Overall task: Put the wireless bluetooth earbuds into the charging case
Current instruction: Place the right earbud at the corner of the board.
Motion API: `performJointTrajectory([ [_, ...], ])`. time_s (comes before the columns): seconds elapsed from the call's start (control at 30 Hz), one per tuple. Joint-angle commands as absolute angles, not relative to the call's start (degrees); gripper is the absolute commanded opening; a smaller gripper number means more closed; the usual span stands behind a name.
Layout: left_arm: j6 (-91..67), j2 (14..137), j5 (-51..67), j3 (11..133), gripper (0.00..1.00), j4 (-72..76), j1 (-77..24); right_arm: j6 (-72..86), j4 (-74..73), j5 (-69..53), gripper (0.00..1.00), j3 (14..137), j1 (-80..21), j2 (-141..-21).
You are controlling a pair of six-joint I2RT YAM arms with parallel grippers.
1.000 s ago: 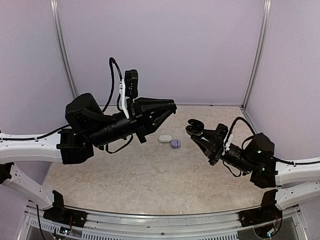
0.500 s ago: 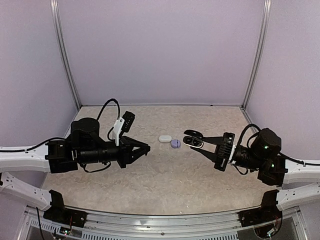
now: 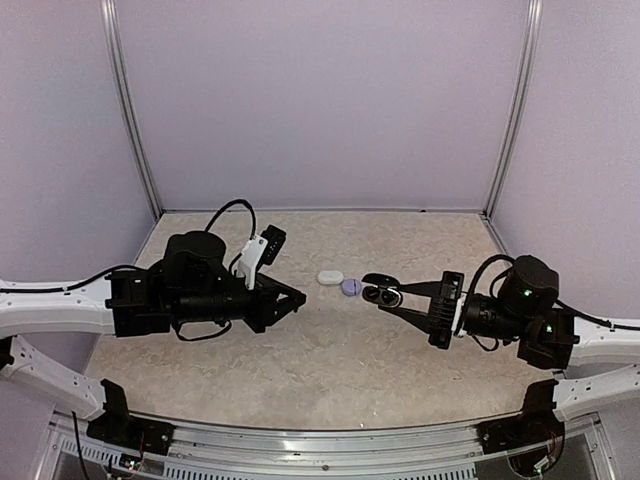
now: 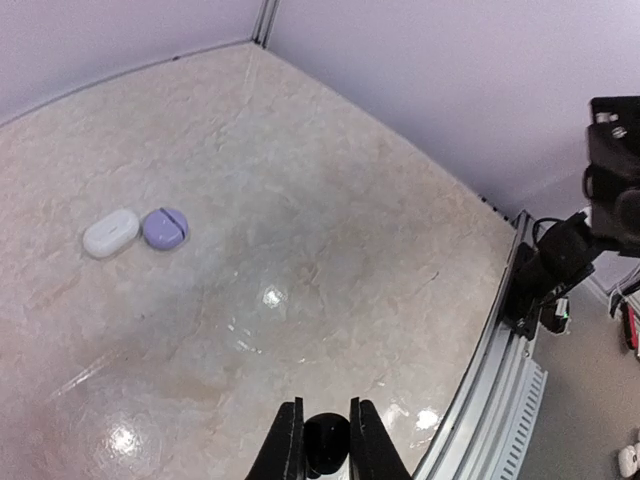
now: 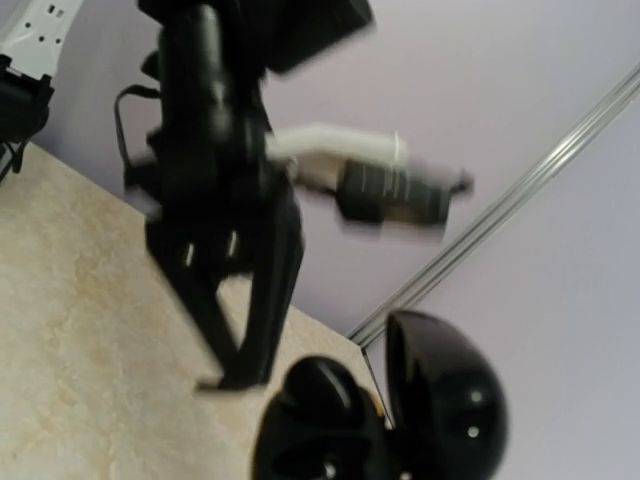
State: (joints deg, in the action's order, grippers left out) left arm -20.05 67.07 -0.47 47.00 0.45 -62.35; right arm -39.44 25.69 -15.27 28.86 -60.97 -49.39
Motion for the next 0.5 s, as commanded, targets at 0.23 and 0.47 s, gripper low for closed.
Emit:
performJointTrajectory([
  [0.23, -29.05, 85.84, 6.11, 56.02, 0.04, -41.73, -61.11, -34.79, 20.13, -13.54, 0.00, 31.65, -61.51, -47.12],
  [0.47, -28.99, 91.03, 5.88, 55.80, 0.05, -47.98, -60.49, -34.41, 19.66, -13.28, 0.00, 31.73, -61.52, -47.37],
])
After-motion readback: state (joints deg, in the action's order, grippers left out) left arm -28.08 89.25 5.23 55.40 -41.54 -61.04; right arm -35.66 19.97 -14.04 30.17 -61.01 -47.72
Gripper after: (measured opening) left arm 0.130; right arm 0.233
